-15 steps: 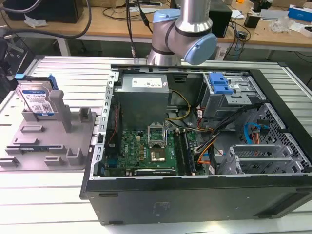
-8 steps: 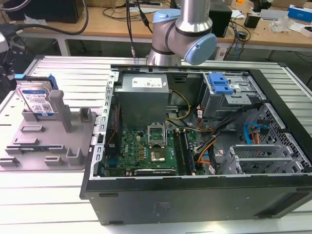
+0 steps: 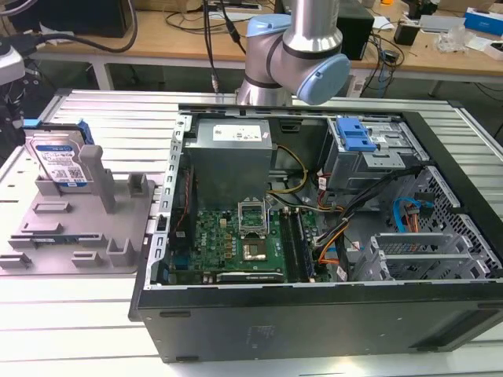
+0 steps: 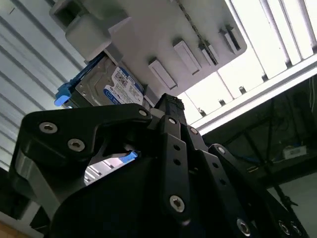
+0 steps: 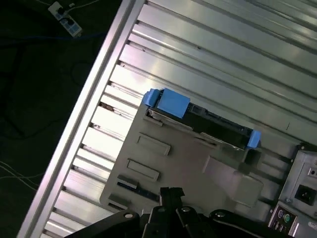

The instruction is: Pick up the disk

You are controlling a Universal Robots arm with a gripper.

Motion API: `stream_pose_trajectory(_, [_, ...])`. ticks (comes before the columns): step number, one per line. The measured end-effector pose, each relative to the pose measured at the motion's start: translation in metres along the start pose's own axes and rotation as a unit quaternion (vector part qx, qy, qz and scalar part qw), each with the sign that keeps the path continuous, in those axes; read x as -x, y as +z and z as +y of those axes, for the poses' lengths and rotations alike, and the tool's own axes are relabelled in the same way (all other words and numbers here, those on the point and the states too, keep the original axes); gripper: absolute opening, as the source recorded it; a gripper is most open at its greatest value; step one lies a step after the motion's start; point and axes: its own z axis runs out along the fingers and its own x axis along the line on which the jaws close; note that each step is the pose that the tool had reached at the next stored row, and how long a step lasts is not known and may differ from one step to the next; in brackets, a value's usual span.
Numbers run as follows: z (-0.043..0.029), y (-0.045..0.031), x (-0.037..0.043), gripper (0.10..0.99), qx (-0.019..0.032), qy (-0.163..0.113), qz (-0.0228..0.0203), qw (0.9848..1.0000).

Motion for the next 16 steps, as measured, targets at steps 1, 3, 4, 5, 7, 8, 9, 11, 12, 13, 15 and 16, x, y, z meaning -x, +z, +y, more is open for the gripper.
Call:
stream_pose_trajectory(1, [0.0, 0.0, 0.0, 0.106, 0.0, -0.015, 0.0006, 0.9999])
stream_pose_trajectory(3, [0.0, 0.0001, 0.0, 0.106, 0.0, -0.033, 0.0013, 0.9995])
stream_pose_trajectory(4, [0.0, 0.0002, 0.0, 0.106, 0.0, -0.045, 0.0017, 0.999])
stream_pose_trajectory(5, [0.0, 0.0002, 0.0, 0.106, 0.0, -0.054, 0.0021, 0.9985])
stream_pose_trajectory(7, [0.0, 0.0003, 0.0, 0.114, 0.0, -0.076, 0.0029, 0.9971])
stream_pose_trajectory(8, [0.0, 0.0004, 0.0, 0.298, 0.0, -0.104, 0.004, 0.9946])
stream_pose_trajectory(9, [0.0, 0.0005, 0.0, 0.298, -0.0001, -0.12, 0.0046, 0.9928])
stream_pose_trajectory(11, [-0.0001, 0.0006, 0.0, 0.416, -0.0001, -0.138, 0.0052, 0.9905])
stream_pose_trajectory(12, [-0.0001, 0.0006, 0.0, 0.478, -0.0001, -0.147, 0.0056, 0.9892])
stream_pose_trajectory(13, [-0.0001, 0.0007, 0.0, 0.478, -0.0001, -0.155, 0.0059, 0.9878])
stream_pose_trajectory(15, [0.0, 0.0008, 0.0, 0.541, -0.0001, -0.178, 0.0068, 0.9839])
stream_pose_trajectory(16, [0.0, 0.0009, 0.0, 0.541, -0.0001, -0.193, 0.0074, 0.9812])
